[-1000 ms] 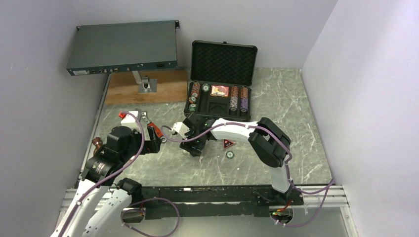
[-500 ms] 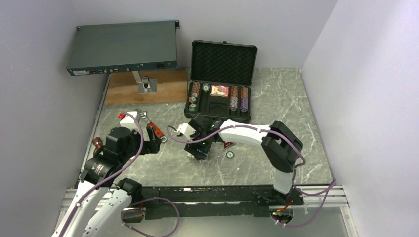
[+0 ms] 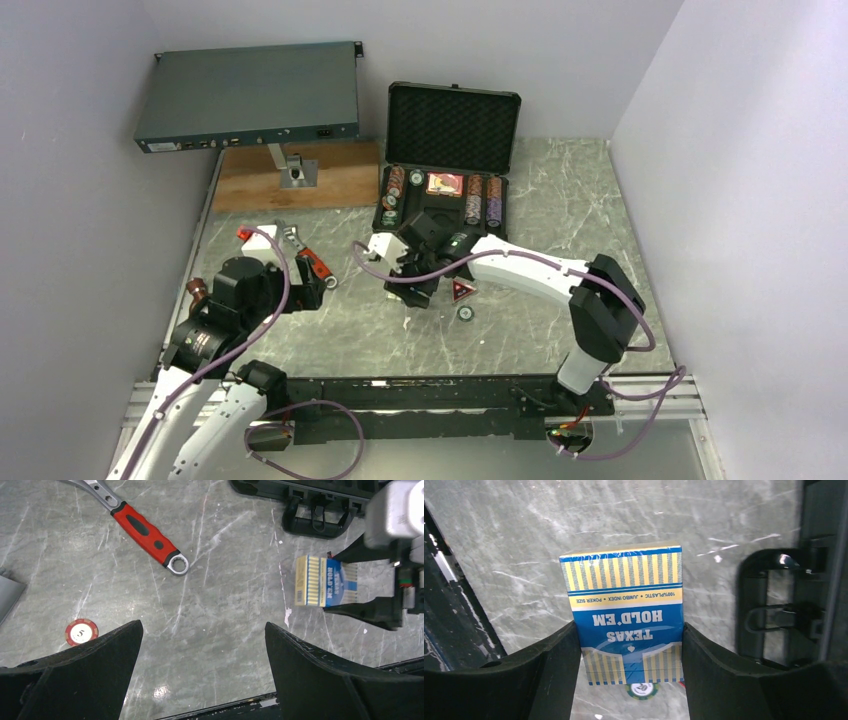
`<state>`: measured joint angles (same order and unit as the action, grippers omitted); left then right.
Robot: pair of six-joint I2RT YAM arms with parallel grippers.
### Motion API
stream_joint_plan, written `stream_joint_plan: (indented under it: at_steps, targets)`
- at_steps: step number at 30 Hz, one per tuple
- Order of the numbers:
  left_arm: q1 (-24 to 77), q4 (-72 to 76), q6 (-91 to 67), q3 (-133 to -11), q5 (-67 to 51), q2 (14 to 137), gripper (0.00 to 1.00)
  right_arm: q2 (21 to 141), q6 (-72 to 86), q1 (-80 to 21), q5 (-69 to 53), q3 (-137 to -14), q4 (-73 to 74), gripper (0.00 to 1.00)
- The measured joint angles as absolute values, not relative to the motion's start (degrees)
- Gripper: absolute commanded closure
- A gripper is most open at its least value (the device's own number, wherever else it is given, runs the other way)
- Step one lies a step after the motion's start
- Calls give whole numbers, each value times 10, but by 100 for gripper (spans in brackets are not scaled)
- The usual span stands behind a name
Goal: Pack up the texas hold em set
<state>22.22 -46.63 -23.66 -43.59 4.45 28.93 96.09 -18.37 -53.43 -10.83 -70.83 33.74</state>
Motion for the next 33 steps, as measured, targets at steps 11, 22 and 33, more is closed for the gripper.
stream_joint_plan:
  at_steps: [11, 22, 33]
  targets:
    - [208, -466, -236, -436, 35, 289, 1, 963, -250, -419, -145, -822, 376, 100]
    - [207, -466, -236, -436, 33, 289, 1, 1060, -309, -352, -151, -965, 377, 100]
    - [207, -466, -236, -436, 33, 294, 1, 1167, -333, -293, -140, -1050, 368, 100]
